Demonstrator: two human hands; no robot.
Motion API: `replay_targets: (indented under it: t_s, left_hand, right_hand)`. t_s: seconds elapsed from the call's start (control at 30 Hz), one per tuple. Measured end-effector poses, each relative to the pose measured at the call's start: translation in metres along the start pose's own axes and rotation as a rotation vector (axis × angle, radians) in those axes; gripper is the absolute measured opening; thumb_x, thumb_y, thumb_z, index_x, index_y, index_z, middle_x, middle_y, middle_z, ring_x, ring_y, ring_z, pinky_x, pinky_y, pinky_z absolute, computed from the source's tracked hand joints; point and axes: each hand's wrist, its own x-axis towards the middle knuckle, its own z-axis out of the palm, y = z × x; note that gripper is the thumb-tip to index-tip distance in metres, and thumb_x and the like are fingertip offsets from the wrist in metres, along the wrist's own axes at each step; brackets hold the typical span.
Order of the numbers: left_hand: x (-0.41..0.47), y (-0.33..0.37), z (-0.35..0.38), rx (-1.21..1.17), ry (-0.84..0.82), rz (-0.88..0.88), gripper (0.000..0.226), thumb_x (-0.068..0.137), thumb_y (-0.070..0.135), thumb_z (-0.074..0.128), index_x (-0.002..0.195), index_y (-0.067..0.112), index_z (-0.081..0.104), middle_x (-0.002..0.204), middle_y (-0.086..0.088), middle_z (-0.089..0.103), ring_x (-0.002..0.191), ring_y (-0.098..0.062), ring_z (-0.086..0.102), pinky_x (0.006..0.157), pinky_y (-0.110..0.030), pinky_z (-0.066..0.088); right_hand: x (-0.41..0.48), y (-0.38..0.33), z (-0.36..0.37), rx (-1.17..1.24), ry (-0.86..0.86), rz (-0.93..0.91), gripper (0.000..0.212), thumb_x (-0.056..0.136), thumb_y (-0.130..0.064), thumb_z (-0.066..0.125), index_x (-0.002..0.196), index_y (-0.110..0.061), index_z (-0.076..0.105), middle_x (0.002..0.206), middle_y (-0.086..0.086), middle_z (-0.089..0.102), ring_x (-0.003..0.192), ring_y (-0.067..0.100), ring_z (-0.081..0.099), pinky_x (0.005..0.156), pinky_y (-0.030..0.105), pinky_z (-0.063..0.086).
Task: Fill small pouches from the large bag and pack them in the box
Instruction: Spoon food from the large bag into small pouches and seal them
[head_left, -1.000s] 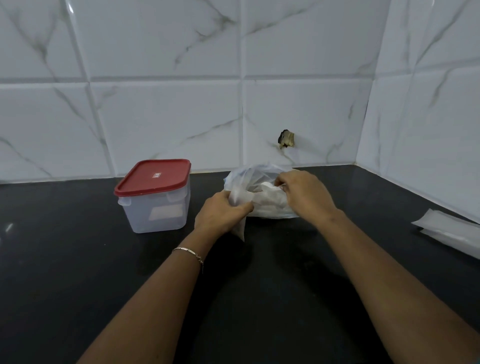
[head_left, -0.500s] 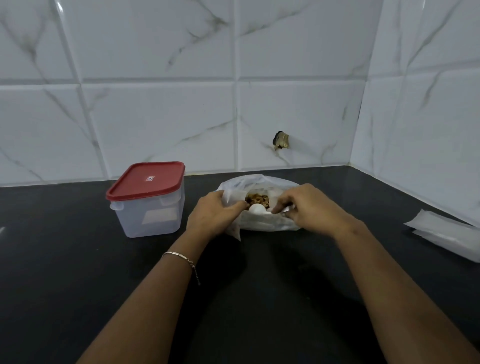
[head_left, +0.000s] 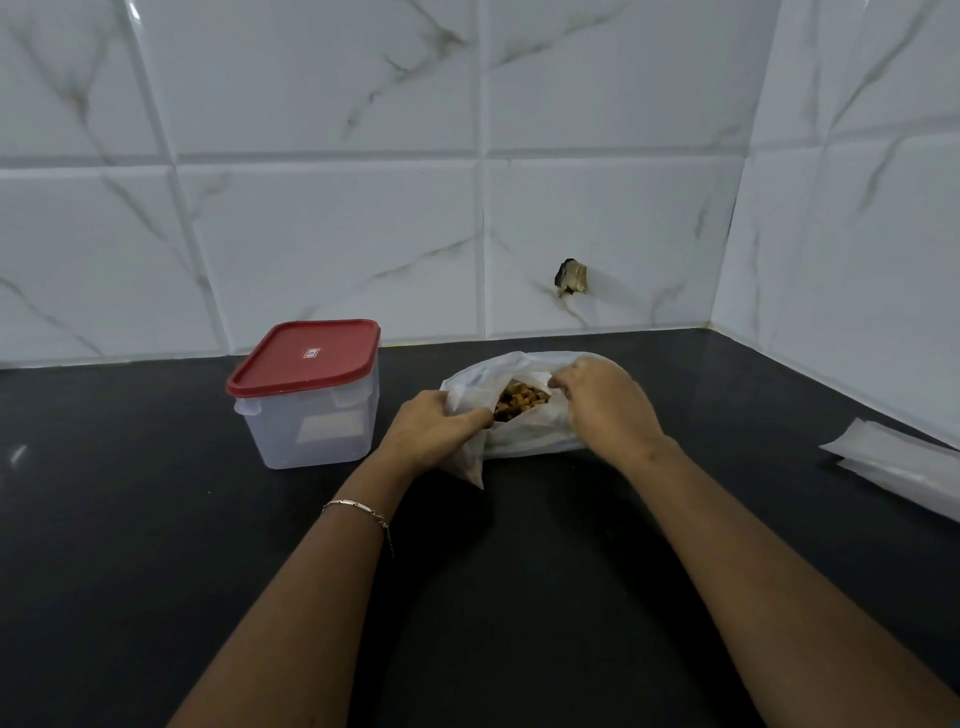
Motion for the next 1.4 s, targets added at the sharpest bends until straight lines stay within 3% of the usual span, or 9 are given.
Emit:
replay_targets:
  t_s: [0.23, 0.47, 0.7, 0.8, 0.87, 0.97, 1.17, 1.27, 1.4]
  left_hand:
    - [0.004, -0.004, -0.001, -0.071, -0.102, -0.016, 0.029, 0.084, 0.037, 0.066, 0.103, 0.015, 0.059, 0.107, -0.006, 0.065, 0.099, -0.021, 0.061, 0.092, -0.041, 0.053]
    - [0.006, -0.008, -0.002, -0.142, -0.16, -0.027, 0.024, 0.083, 0.033, 0.068, 0.102, 0.022, 0.06, 0.11, -0.005, 0.065, 0.101, -0.02, 0.061, 0.094, -0.039, 0.051]
    - [0.003, -0.008, 0.0, -0.216, -0.203, -0.006, 0.049, 0.059, 0.048, 0.072, 0.101, 0.024, 0.062, 0.109, -0.004, 0.066, 0.101, -0.019, 0.062, 0.094, -0.038, 0.052]
    - [0.005, -0.009, 0.001, -0.227, -0.211, 0.009, 0.028, 0.073, 0.038, 0.074, 0.096, 0.026, 0.063, 0.107, -0.004, 0.067, 0.1, -0.018, 0.062, 0.095, -0.038, 0.051]
    - [0.005, -0.01, 0.003, -0.229, -0.201, 0.03, 0.027, 0.073, 0.036, 0.076, 0.096, 0.024, 0.066, 0.106, -0.004, 0.068, 0.099, -0.018, 0.063, 0.094, -0.038, 0.051]
    - [0.004, -0.011, 0.006, -0.238, -0.196, 0.046, 0.055, 0.057, 0.049, 0.075, 0.104, 0.021, 0.067, 0.106, -0.002, 0.069, 0.099, -0.017, 0.065, 0.093, -0.037, 0.053]
    - [0.006, -0.013, 0.008, -0.265, -0.214, 0.055, 0.029, 0.078, 0.03, 0.076, 0.102, 0.016, 0.068, 0.102, -0.004, 0.07, 0.097, -0.014, 0.066, 0.092, -0.033, 0.052]
    - [0.007, -0.012, 0.007, -0.27, -0.214, 0.053, 0.037, 0.07, 0.036, 0.077, 0.102, 0.019, 0.069, 0.102, -0.002, 0.071, 0.098, -0.015, 0.066, 0.093, -0.034, 0.052]
    - [0.008, -0.012, 0.002, -0.269, -0.23, 0.045, 0.025, 0.076, 0.031, 0.076, 0.098, 0.021, 0.068, 0.103, -0.004, 0.071, 0.1, -0.018, 0.065, 0.096, -0.038, 0.051]
  right_hand:
    - [-0.004, 0.006, -0.005, 0.472, 0.032, 0.153, 0.027, 0.094, -0.004, 0.055, 0.107, -0.017, 0.074, 0.114, -0.003, 0.071, 0.103, 0.01, 0.064, 0.095, 0.024, 0.048]
    - [0.004, -0.001, -0.002, 0.2, -0.047, 0.155, 0.035, 0.09, -0.003, 0.06, 0.117, -0.024, 0.069, 0.121, 0.001, 0.067, 0.111, 0.019, 0.061, 0.102, 0.039, 0.047]
    - [0.003, 0.008, -0.007, 0.709, -0.181, 0.477, 0.037, 0.082, 0.009, 0.053, 0.092, -0.018, 0.077, 0.113, 0.001, 0.068, 0.101, 0.014, 0.058, 0.083, 0.024, 0.048]
    - [0.004, 0.007, -0.007, 0.854, -0.268, 0.565, 0.04, 0.078, 0.015, 0.052, 0.087, -0.015, 0.077, 0.109, 0.004, 0.068, 0.099, 0.015, 0.057, 0.075, 0.021, 0.048]
    - [0.003, 0.006, -0.007, 0.918, -0.272, 0.603, 0.04, 0.079, 0.012, 0.053, 0.078, -0.02, 0.077, 0.109, 0.005, 0.068, 0.102, 0.018, 0.057, 0.083, 0.026, 0.05]
    - [0.003, 0.005, -0.007, 0.95, -0.294, 0.636, 0.027, 0.08, 0.001, 0.061, 0.079, -0.02, 0.077, 0.11, 0.004, 0.067, 0.105, 0.021, 0.056, 0.095, 0.034, 0.048]
    - [0.0, 0.003, -0.004, 0.974, -0.343, 0.677, 0.017, 0.078, -0.011, 0.068, 0.091, -0.015, 0.079, 0.104, 0.003, 0.07, 0.1, 0.018, 0.06, 0.095, 0.035, 0.05]
    - [0.0, 0.001, 0.001, 1.011, -0.315, 0.718, 0.015, 0.08, -0.012, 0.069, 0.09, -0.017, 0.079, 0.107, 0.003, 0.07, 0.103, 0.021, 0.06, 0.097, 0.037, 0.049]
    - [-0.003, 0.001, -0.009, 1.121, -0.284, 0.742, 0.025, 0.09, -0.005, 0.058, 0.103, -0.017, 0.076, 0.079, -0.004, 0.061, 0.067, 0.009, 0.049, 0.057, 0.02, 0.041]
